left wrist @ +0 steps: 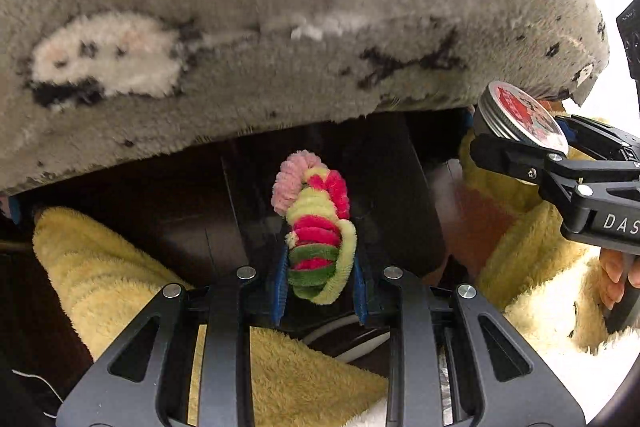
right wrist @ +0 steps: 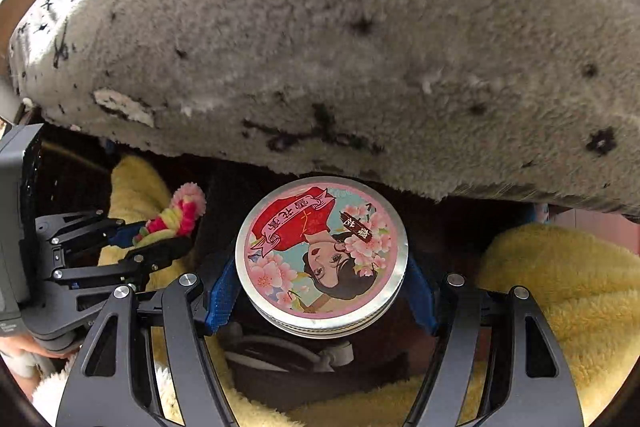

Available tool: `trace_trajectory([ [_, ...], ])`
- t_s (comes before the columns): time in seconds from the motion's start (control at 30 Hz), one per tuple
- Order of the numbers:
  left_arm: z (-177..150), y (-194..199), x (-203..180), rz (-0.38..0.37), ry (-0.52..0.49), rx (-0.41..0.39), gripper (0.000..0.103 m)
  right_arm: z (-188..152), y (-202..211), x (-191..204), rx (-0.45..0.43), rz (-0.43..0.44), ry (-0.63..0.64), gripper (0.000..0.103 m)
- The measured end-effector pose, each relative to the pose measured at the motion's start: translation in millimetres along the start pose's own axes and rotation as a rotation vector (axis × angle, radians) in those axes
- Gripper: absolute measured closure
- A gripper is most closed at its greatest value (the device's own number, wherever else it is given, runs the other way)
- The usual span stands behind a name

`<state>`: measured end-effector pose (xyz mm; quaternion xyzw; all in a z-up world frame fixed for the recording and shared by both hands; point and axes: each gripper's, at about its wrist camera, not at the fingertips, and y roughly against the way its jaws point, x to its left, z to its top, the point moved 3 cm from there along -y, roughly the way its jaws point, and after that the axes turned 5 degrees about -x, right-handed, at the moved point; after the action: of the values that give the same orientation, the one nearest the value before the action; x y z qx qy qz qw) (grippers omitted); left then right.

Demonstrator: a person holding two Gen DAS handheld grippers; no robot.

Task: Collect trash
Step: 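Lower both held items below the bed edge and release them into the bin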

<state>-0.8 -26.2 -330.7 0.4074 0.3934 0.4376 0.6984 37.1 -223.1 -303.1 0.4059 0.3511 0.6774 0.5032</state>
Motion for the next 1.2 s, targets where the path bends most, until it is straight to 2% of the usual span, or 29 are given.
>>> trace_trajectory([
  [0.23,-1.5,-25.4,-5.1,-0.031,0.005,0.06,0.079,-0.5,-20.7,1.1,0.059,0.03,-0.006,0.032],
  [0.57,4.0,-43.5,-6.1,-0.047,0.001,0.09,0.077,3.9,-36.3,6.6,0.096,0.083,-0.006,0.031],
  [0.73,5.3,-36.1,-5.5,-0.036,-0.002,0.079,0.062,5.5,-35.6,8.0,0.09,0.094,-0.024,0.03],
  [0.77,7.1,-33.5,-6.2,-0.034,-0.002,0.074,0.061,6.6,-33.2,5.6,0.083,0.095,-0.028,0.026],
  [0.83,8.7,-28.6,-8.1,-0.03,-0.002,0.063,0.058,9.4,-27.2,4.5,0.068,0.097,-0.034,0.024],
  [0.97,12.4,-19.3,-12.7,-0.019,-0.006,0.037,0.056,11.2,-16.3,5.0,0.036,0.103,-0.035,0.024],
  [1.2,20.3,11.7,-14.2,0.006,-0.019,-0.022,0.042,10.6,6.4,-4.1,-0.021,0.068,-0.039,0.024],
])
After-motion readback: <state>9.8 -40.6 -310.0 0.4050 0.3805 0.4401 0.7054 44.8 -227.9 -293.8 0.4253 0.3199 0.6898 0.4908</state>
